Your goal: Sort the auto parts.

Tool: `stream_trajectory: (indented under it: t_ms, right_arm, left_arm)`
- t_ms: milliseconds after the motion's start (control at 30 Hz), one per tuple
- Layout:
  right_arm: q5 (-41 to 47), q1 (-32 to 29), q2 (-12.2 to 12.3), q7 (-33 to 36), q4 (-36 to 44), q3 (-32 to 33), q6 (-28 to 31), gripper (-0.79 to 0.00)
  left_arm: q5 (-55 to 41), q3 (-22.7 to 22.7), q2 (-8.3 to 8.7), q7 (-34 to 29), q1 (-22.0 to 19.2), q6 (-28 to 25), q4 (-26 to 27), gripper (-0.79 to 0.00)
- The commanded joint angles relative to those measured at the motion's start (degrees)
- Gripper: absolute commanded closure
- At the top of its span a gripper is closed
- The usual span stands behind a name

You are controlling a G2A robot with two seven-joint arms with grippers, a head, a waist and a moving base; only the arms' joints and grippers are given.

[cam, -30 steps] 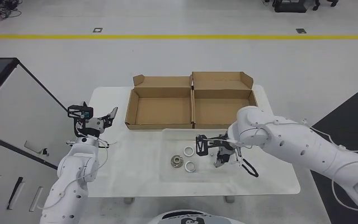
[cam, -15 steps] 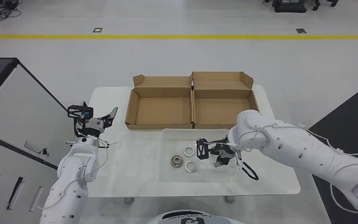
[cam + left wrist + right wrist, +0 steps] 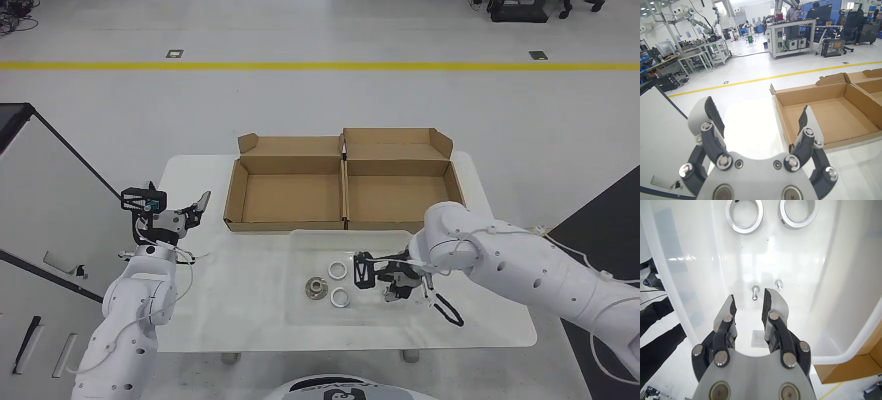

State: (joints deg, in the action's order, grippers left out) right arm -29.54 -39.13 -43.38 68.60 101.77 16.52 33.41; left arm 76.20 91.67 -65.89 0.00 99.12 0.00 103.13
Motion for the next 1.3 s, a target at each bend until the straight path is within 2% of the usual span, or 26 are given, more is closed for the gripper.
stream_trajectory:
  t_ms: [0, 1033, 1267]
  right_arm:
    - [-0.19, -0.25, 0.01, -0.05, 0.01, 0.2, 0.06, -0.323]
    - [-2.24, -2.74, -1.53, -0.34, -1.61, 1.59, 0.47, -0.234]
    - [-2.89, -3.17, -1.72, -0.26, -2.23, 1.98, 0.95, -0.172]
  left_arm:
    - [0.0, 0.0, 0.0, 0.0, 0.0, 0.0, 0.0, -0.785]
    - [0.0, 0.0, 0.0, 0.0, 0.0, 0.0, 0.0, -0.785]
    - [0.0, 0.0, 0.0, 0.0, 0.0, 0.0, 0.0, -0.785]
